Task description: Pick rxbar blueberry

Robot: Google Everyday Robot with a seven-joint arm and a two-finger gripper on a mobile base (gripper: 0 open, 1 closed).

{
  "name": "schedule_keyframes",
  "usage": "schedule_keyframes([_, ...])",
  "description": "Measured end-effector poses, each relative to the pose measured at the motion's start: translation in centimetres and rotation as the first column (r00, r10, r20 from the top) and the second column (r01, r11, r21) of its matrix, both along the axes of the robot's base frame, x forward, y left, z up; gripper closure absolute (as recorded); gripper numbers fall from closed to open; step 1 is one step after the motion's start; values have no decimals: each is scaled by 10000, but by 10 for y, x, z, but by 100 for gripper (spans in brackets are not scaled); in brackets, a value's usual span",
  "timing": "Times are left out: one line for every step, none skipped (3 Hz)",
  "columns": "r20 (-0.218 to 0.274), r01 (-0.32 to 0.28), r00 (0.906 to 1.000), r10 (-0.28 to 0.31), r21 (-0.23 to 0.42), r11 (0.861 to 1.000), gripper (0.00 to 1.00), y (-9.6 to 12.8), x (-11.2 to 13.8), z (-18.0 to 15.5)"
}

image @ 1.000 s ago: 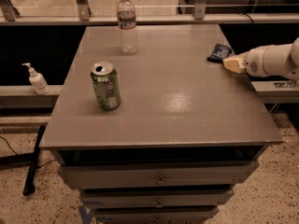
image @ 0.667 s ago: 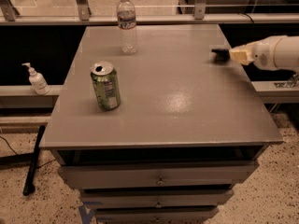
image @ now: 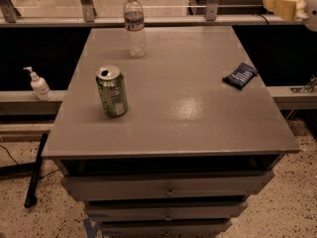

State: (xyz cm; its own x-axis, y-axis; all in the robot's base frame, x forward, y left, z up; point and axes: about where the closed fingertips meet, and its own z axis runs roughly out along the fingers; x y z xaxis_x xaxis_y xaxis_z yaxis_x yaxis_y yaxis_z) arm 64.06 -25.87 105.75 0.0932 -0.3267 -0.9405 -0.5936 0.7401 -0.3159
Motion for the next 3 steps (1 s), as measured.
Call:
schedule_keyframes([-124,-812,9966,814,130,9966,82,21,-16,10])
schedule_keyframes([-938,-1440,9853,1431,-31,9896,59,42,-20,-14])
schedule_keyframes([-1767,-1759,9696,1693,-225,9841,36,55,-15,-47])
